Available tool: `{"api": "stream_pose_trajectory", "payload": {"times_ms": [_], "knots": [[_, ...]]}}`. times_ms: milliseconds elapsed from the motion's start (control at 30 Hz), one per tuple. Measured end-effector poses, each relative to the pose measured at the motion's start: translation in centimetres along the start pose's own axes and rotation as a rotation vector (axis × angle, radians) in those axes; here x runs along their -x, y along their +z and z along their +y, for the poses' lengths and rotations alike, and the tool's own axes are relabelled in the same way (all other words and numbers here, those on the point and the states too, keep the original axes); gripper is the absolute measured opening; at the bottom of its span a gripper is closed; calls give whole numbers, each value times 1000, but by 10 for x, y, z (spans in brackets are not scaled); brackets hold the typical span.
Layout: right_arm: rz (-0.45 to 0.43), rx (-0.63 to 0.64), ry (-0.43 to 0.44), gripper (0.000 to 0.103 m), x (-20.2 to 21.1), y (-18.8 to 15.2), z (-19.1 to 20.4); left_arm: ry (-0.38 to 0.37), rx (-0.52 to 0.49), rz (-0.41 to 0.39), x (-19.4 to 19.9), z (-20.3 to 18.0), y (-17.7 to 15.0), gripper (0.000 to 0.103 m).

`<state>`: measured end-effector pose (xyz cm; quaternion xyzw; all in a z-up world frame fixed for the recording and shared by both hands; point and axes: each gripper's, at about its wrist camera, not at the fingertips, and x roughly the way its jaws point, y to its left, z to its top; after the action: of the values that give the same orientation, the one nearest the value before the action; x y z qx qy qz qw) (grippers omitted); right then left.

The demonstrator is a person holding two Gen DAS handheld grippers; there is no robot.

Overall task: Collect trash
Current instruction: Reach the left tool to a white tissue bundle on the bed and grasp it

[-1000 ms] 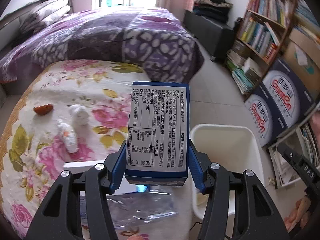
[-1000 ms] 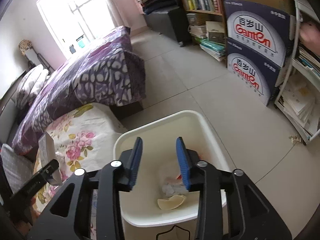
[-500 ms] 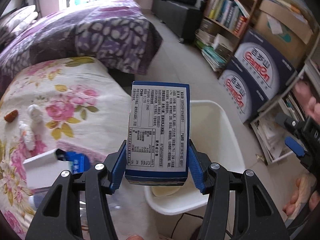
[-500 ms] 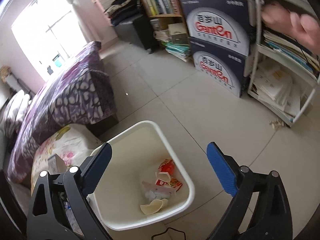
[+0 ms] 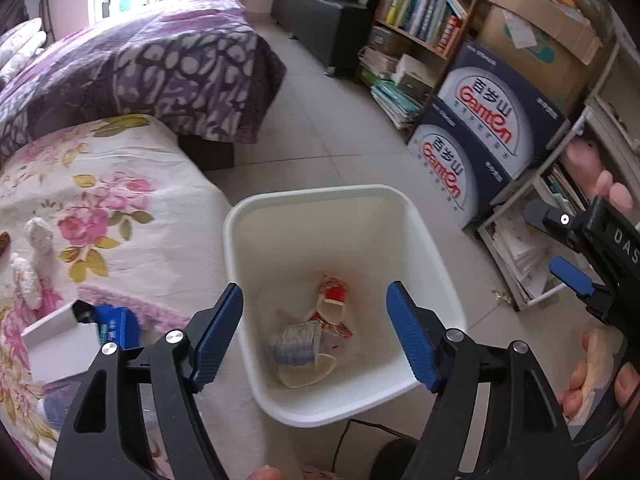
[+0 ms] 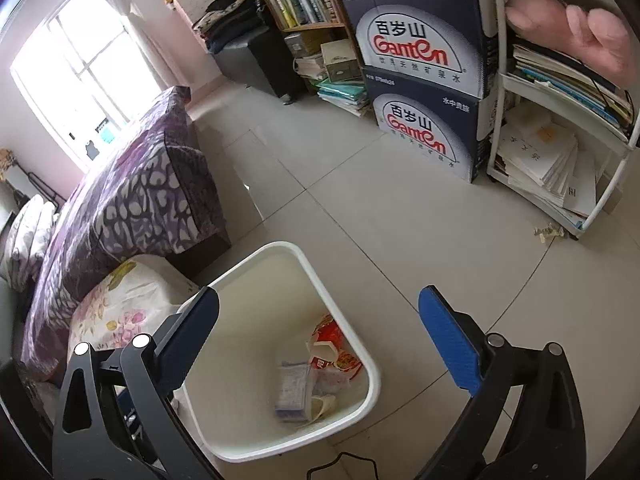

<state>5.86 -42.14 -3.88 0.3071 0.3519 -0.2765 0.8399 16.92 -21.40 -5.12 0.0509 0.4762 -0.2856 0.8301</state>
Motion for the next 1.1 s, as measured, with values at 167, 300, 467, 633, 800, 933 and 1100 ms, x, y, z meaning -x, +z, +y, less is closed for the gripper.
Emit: {"api": "stream_pose_trajectory", "payload": {"times_ms": [167,300,467,633,800,933,1100], "knots": [[11,57,-3,96,-5,-7,24,116,-5,-19,6,23,5,77],[39,114,4,96,-14,-15,48,221,17,-18,12,52,10,79],[71,205,20,96,-25,-29,83,336,104,13,19,106,20,80],[96,285,30,96,-35,-45,114,427,234,51,23,166,25,80],[128,326,44,96,-45,-55,136,478,310,80,22,208,25,80],[143,361,48,96,-52,-64,150,510,337,116,16,232,23,80],[177,398,70,96,-61,-73,166,518,382,185,3,265,17,80]]}}
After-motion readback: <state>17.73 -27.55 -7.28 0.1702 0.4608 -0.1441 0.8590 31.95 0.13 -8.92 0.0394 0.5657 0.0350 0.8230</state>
